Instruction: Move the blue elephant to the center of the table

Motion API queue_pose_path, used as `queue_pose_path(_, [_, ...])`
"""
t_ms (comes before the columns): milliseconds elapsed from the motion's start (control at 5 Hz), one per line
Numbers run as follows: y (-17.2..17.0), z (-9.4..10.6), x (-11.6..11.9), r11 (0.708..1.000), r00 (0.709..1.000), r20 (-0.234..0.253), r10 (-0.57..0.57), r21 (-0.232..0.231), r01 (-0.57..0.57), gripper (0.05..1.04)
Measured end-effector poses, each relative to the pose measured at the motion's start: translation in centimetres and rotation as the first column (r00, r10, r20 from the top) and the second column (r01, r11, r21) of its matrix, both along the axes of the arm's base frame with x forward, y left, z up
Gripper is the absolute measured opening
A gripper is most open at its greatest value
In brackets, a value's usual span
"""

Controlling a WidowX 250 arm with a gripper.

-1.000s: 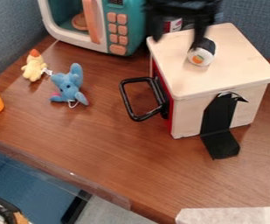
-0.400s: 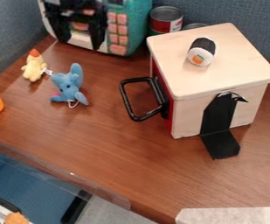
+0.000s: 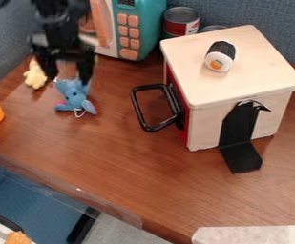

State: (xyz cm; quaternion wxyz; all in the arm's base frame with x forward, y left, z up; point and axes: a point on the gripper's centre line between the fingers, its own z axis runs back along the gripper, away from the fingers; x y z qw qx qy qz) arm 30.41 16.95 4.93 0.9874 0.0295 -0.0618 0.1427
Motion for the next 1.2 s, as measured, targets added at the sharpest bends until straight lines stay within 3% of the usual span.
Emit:
queue_pose_path(200, [1.5, -2.3, -0.5, 0.999, 0.999, -0.037, 0.031, -0.029, -0.032, 1.000])
queue_pose_path(400, [1.8, -3.5, -0.1, 0.998, 0.998, -0.044, 0.039, -0.041, -0.041, 0.947])
queue_pose_path(800, [1.5, -3.1, 0.4, 0.998, 1.000, -0.016, 0.012, -0.059, -0.013, 0.394])
queue_pose_path(1000, [0.7, -0.2, 1.0, 0.998, 0.998, 0.069, 0.003, -0.063, 0.001, 0.244])
queue_pose_path(1200, [-1.4, 2.5, 0.4, 0.998, 0.993, 0.116, -0.022, -0.059, 0.029, 0.197])
